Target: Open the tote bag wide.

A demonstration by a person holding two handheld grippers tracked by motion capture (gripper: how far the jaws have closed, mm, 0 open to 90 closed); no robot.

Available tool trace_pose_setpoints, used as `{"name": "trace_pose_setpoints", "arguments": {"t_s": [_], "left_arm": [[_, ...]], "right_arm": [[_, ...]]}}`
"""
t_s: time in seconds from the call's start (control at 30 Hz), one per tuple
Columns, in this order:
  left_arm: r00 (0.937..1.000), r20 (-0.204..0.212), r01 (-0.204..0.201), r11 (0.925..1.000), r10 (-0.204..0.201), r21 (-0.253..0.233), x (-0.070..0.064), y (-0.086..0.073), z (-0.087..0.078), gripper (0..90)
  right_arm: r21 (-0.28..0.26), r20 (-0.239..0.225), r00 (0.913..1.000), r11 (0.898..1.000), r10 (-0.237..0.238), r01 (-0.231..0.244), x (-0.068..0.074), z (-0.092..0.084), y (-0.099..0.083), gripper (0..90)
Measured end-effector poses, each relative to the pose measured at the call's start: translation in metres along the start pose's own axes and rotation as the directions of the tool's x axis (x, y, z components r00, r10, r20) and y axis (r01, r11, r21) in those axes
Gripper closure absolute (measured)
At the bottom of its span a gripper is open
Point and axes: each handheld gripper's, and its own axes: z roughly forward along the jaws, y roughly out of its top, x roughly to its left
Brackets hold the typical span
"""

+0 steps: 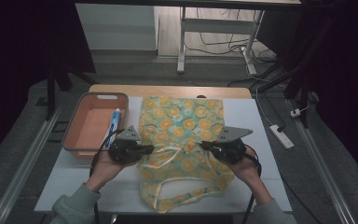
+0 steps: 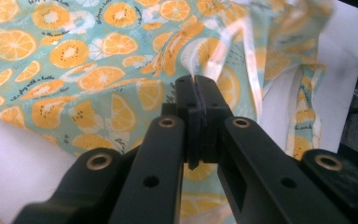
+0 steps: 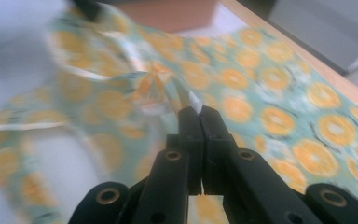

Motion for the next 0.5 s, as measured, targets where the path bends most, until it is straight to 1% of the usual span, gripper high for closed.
{"name": "trace_pose_setpoints", "arguments": {"t_s": [0.07, 0.1, 0.13, 0.17, 0.2, 0.27, 0.3, 0.33, 0.37, 0.4, 0.43, 0.47, 0.5], "left_arm": [[1.0, -0.001, 0.002, 1.0, -0.002, 0.003, 0.0, 0.0, 0.002, 88.2], [1.0, -0.002, 0.0, 0.9999, 0.0, 0.012, 0.001, 0.0, 0.005, 88.2], [1.0, 0.0, 0.003, 0.9999, -0.003, 0.014, 0.001, 0.001, 0.008, 88.2], [1.0, 0.003, 0.005, 0.9998, -0.005, 0.021, 0.001, 0.001, 0.011, 88.2], [1.0, 0.005, 0.005, 0.9996, -0.005, 0.027, 0.001, 0.001, 0.013, 88.2], [1.0, 0.002, 0.003, 0.999, -0.004, 0.044, 0.001, 0.002, 0.02, 88.2], [1.0, 0.003, 0.0, 0.9985, -0.001, 0.054, 0.001, 0.002, 0.024, 88.2], [1.0, 0.003, 0.002, 0.9981, -0.002, 0.062, 0.001, 0.003, 0.029, 88.1], [1.0, 0.001, 0.001, 0.9973, -0.002, 0.073, 0.002, 0.003, 0.035, 87.9], [1.0, -0.002, 0.001, 0.9967, -0.001, 0.082, 0.002, 0.003, 0.039, 87.9], [0.9999, -0.011, -0.001, 0.9946, 0.002, 0.104, 0.003, 0.004, 0.048, 87.8], [0.9999, -0.011, -0.001, 0.9946, 0.002, 0.104, 0.003, 0.004, 0.048, 87.8], [0.9999, -0.01, 0.004, 0.9936, -0.003, 0.112, 0.004, 0.003, 0.053, 87.7]], "right_arm": [[0.025, 0.019, 0.9991, 0.999, 0.037, -0.037, -0.014, 0.012, -0.006, 88.5], [0.025, 0.019, 0.9991, 0.999, 0.037, -0.037, -0.014, 0.012, -0.006, 88.5], [0.036, 0.023, 0.998, 0.998, 0.058, -0.059, -0.021, 0.018, -0.009, 88.6], [0.073, 0.034, 0.9942, 0.992, 0.102, -0.104, -0.036, 0.034, -0.02, 88.5], [0.086, 0.034, 0.9922, 0.989, 0.12, -0.122, -0.04, 0.039, -0.024, 88.5], [0.129, 0.034, 0.9876, 0.979, 0.154, -0.157, -0.049, 0.053, -0.037, 88.5], [0.129, 0.034, 0.9876, 0.979, 0.154, -0.157, -0.049, 0.053, -0.037, 88.5], [0.157, 0.031, 0.9847, 0.972, 0.171, -0.174, -0.052, 0.059, -0.043, 88.5], [0.195, 0.026, 0.9812, 0.962, 0.191, -0.192, -0.056, 0.07, -0.056, 88.5], [0.206, 0.028, 0.9796, 0.958, 0.199, -0.2, -0.056, 0.072, -0.059, 88.5], [0.222, 0.028, 0.9784, 0.953, 0.205, -0.206, -0.057, 0.075, -0.063, 88.5], [0.235, 0.03, 0.9775, 0.949, 0.209, -0.21, -0.057, 0.078, -0.066, 88.4], [0.246, 0.036, 0.9767, 0.945, 0.212, -0.214, -0.057, 0.08, -0.069, 88.0]]}}
